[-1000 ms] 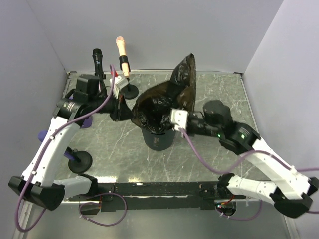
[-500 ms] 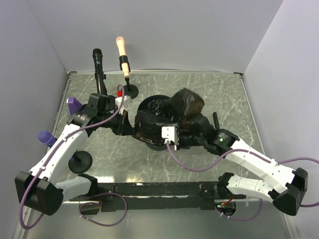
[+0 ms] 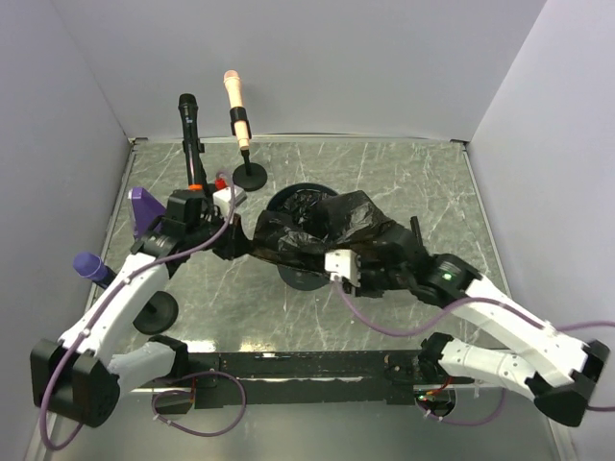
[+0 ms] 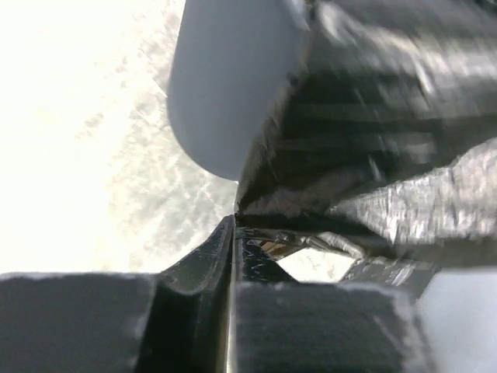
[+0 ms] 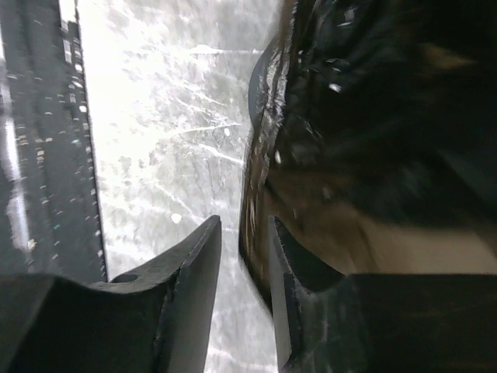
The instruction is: Put the trash bags into the trash bin
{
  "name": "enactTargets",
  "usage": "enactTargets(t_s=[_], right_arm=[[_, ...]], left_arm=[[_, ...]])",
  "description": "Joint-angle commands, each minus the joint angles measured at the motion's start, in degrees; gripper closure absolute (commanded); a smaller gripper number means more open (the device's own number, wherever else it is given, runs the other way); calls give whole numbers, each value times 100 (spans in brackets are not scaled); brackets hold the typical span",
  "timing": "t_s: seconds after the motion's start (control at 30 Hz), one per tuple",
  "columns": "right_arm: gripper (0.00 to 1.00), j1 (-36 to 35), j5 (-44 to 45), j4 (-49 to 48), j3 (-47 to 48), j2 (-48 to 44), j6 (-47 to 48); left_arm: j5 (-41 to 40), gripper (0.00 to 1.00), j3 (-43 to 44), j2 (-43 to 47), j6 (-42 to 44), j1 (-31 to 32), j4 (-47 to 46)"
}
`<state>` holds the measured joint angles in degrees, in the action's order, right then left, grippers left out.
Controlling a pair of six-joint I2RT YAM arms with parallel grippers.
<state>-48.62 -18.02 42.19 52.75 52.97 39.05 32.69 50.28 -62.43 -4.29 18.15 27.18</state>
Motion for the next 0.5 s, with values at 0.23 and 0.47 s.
enactTargets(t_s=[0.23,0.47], right_arm=[[56,2,-1,1977,1527,-1245,-362],[36,493,546,1626,1738,-1246,-1600]], left_arm=[[483,34,305,2324,1571,-40,164],[907,19,939,1701,2467,511,-300]])
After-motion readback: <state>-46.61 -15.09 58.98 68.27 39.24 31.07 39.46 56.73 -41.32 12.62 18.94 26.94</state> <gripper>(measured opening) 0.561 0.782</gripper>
